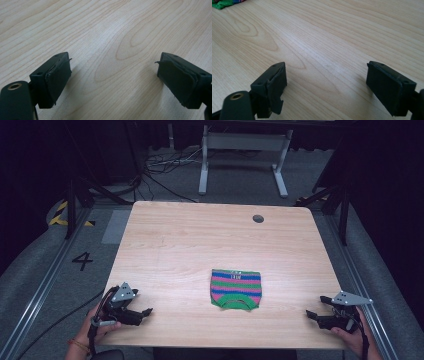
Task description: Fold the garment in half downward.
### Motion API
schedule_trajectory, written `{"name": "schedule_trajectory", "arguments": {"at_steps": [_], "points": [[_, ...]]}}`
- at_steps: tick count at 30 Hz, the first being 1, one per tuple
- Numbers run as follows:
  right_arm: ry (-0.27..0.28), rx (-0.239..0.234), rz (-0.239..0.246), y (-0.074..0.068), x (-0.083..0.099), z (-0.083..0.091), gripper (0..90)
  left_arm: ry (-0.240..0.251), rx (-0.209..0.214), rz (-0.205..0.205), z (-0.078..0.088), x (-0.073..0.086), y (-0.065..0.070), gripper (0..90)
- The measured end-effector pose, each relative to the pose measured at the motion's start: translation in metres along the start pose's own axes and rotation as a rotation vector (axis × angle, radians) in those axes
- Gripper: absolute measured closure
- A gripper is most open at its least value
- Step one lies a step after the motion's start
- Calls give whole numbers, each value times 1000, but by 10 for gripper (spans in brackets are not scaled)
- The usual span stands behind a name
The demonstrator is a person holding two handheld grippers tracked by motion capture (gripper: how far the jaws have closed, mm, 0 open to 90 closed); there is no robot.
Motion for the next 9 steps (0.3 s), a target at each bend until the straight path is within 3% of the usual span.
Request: {"name": "schedule_trajectory", "arguments": {"at_steps": [9], "points": [[0,0,0,0,0,0,170,-7,-2,9,-1,0,-1,97]]}}
Point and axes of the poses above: each handheld gripper's, and its own axes: z roughly backward along the jaws, x roughly out of its underside, y roughly to its right, the point moved 8 cm from there along -z, roughly forward along the jaws, and after that the axes turned 13 degrees about -z, right-handed, at the moved point
